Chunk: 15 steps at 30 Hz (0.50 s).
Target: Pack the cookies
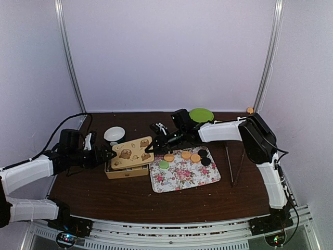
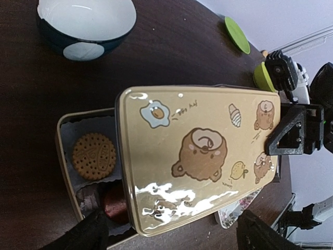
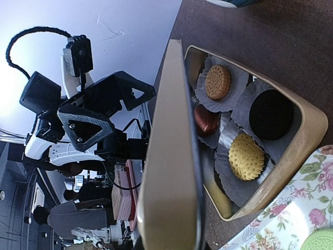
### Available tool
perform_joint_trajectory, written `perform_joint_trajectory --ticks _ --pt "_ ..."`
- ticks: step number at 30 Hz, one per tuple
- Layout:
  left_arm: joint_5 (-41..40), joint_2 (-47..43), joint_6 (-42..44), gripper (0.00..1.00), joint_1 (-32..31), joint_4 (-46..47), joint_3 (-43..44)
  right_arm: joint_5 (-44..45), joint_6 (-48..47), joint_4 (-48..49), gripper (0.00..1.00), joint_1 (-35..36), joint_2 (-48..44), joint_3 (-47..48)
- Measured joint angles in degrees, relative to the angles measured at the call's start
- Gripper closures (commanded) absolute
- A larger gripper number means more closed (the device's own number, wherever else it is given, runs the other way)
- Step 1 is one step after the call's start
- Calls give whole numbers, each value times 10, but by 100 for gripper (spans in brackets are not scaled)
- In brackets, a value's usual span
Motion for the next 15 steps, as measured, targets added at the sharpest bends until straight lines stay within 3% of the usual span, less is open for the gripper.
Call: perform_joint_trajectory --ticks 15 --pt "0 31 0 12 0 14 0 -24 40 20 100 0 33 10"
